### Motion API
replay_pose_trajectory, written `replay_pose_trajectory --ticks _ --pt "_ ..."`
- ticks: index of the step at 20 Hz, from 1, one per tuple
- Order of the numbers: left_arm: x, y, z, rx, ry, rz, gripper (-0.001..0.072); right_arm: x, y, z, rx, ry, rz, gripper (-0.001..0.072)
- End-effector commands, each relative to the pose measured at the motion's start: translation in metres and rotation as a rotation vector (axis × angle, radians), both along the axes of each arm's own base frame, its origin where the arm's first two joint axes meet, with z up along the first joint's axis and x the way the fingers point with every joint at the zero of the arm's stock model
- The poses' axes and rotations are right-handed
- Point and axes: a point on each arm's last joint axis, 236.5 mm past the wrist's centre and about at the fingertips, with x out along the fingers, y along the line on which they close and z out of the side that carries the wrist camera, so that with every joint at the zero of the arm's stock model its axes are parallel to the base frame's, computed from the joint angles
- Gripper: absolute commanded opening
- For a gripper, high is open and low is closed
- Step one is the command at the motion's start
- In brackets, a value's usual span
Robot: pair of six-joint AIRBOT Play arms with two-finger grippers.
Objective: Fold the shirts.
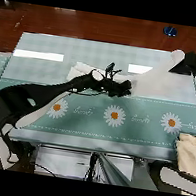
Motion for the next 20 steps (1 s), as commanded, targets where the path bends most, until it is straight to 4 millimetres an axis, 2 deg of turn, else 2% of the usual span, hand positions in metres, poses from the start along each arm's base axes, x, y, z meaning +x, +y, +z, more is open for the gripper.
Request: replay_pose_trajectory --ticks 1,3,5,6,8,11,13,15,16,18,20 --pt "-0.003 -0.039 0.008 -0.057 -0.013 -0.012 0.0031 -0.004 0.005 0.010 0.015 -0.015 -0.003 0.0026" --pt "0.000 -0.048 0.015 -0.086 -0.012 -0.016 0.0031 -0.004 0.003 0.009 0.007 -0.010 -0.009 0.0026" --pt "0.007 -0.033 0.020 -0.092 -0.018 -0.058 0.0031 -0.005 -0.005 0.004 -0.029 0.002 -0.021 0.0026" --pt "0.013 -0.017 0.026 -0.095 -0.037 -0.105 0.0031 -0.005 -0.008 0.002 -0.040 0.007 -0.029 0.0026" --pt "0.035 0.030 0.045 -0.075 -0.112 -0.184 0.0030 -0.006 -0.008 0.001 -0.051 0.013 -0.030 0.0026" --pt "0.072 0.136 0.094 0.040 -0.285 -0.256 0.0030 -0.009 -0.005 -0.011 -0.150 0.037 -0.013 0.0026" --pt "0.090 0.237 0.127 0.219 -0.384 -0.247 0.0030 -0.007 0.006 -0.020 -0.214 0.049 -0.001 0.0026" --pt "0.100 0.338 0.167 0.391 -0.468 -0.154 0.0030 0.001 0.033 -0.027 -0.206 0.048 0.004 0.0026" --pt "0.099 0.382 0.190 0.447 -0.505 -0.090 0.0031 0.007 0.046 -0.030 -0.196 0.041 -0.004 0.0026" --pt "0.089 0.456 0.237 0.519 -0.578 0.052 0.0031 0.021 0.080 -0.039 -0.165 0.027 -0.025 0.0026" --pt "0.071 0.516 0.275 0.591 -0.627 0.195 0.0031 0.029 0.113 -0.053 -0.144 0.035 -0.024 0.0026"
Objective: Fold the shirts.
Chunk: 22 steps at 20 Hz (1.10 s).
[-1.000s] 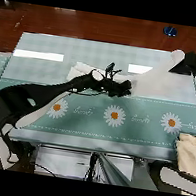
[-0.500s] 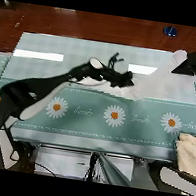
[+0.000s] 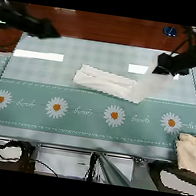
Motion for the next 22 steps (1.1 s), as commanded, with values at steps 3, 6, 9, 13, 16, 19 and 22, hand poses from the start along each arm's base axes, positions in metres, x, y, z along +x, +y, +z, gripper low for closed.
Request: replay_pose_trajectory --ticks 3,6,9,13,16,19,22 --pt "-0.059 0.138 0.082 0.139 -0.162 0.300 0.0032 0.026 0.092 -0.042 0.054 -0.006 -0.036 0.0026" --pt "-0.071 0.128 0.093 0.131 -0.185 0.267 0.0032 0.037 0.141 -0.066 0.122 -0.012 -0.042 0.0026" --pt "-0.074 0.102 0.082 0.112 -0.147 0.187 0.0032 0.041 0.184 -0.086 0.205 -0.006 -0.045 0.0026" --pt "-0.082 0.057 0.048 0.089 -0.064 0.040 0.0032 0.051 0.226 -0.101 0.324 -0.003 -0.090 0.0028" --pt "-0.089 0.029 0.017 0.067 0.001 -0.039 0.0032 0.058 0.241 -0.100 0.383 -0.023 -0.108 0.0246" --pt "-0.086 0.013 -0.004 0.050 0.026 -0.053 0.0032 0.064 0.258 -0.082 0.473 -0.069 -0.099 0.0443" --pt "-0.083 -0.003 -0.020 0.041 0.039 -0.068 0.0032 0.069 0.285 -0.035 0.690 -0.131 -0.065 0.0487"
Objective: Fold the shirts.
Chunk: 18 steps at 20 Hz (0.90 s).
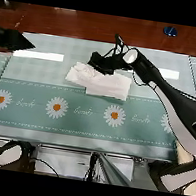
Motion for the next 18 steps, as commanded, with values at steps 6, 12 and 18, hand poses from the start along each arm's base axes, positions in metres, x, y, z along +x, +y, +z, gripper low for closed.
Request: replay_pose_trajectory --ticks 6,12,18 --pt "0.013 -0.030 -0.045 -0.020 0.061 -0.035 0.0035 0.028 -0.055 0.135 0.216 -0.306 0.033 0.0484" --pt "0.051 -0.022 -0.075 -0.025 0.042 0.018 0.0472 -0.020 -0.307 0.059 -0.510 0.023 -0.029 0.0474" --pt "0.092 -0.056 -0.124 -0.052 0.085 -0.031 0.0558 -0.044 -0.340 0.006 -0.431 0.169 -0.056 0.0594"
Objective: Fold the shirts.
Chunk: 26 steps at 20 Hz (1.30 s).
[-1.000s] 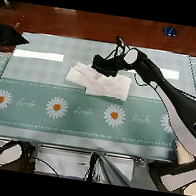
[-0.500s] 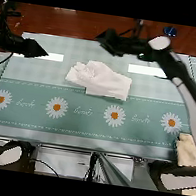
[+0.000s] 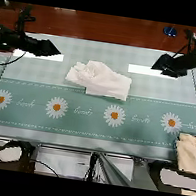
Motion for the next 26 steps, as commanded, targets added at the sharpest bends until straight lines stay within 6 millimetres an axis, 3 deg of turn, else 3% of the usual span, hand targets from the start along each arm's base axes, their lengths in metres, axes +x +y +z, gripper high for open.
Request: replay_pose_trajectory --ticks 1,4,5,9,14,17,20,23,24,26 --pt "0.019 -0.025 -0.035 -0.017 0.065 -0.071 0.0558 -0.016 -0.010 -0.029 0.045 0.063 -0.027 0.0594" --pt "0.011 -0.054 -0.066 -0.048 0.217 -0.249 0.0559 -0.019 0.008 -0.050 0.076 0.065 -0.007 0.0594" --pt "0.008 -0.059 -0.075 -0.056 0.257 -0.294 0.0608 -0.020 0.010 -0.056 0.085 0.068 -0.009 0.0594" --pt "0.005 -0.066 -0.098 -0.089 0.356 -0.338 0.0613 -0.021 0.017 -0.070 0.121 0.068 -0.032 0.0594" --pt "0.000 -0.073 -0.108 -0.097 0.386 -0.357 0.0612 -0.031 0.033 -0.095 0.192 0.101 -0.076 0.0594" --pt "0.003 -0.068 -0.103 -0.098 0.375 -0.347 0.0609 -0.041 0.059 -0.120 0.250 0.178 -0.070 0.0593" --pt "0.005 -0.045 -0.078 -0.103 0.343 -0.321 0.0606 -0.029 0.096 -0.141 0.325 0.192 -0.096 0.0593" --pt "0.012 -0.009 -0.031 -0.117 0.259 -0.242 0.0600 -0.021 0.125 -0.155 0.402 0.213 -0.150 0.0576" --pt "0.015 0.000 -0.011 -0.140 0.215 -0.216 0.0591 -0.022 0.134 -0.161 0.425 0.237 -0.163 0.0528" --pt "0.017 0.013 0.035 -0.195 0.118 -0.174 0.0591 -0.024 0.151 -0.170 0.476 0.279 -0.186 0.0354"
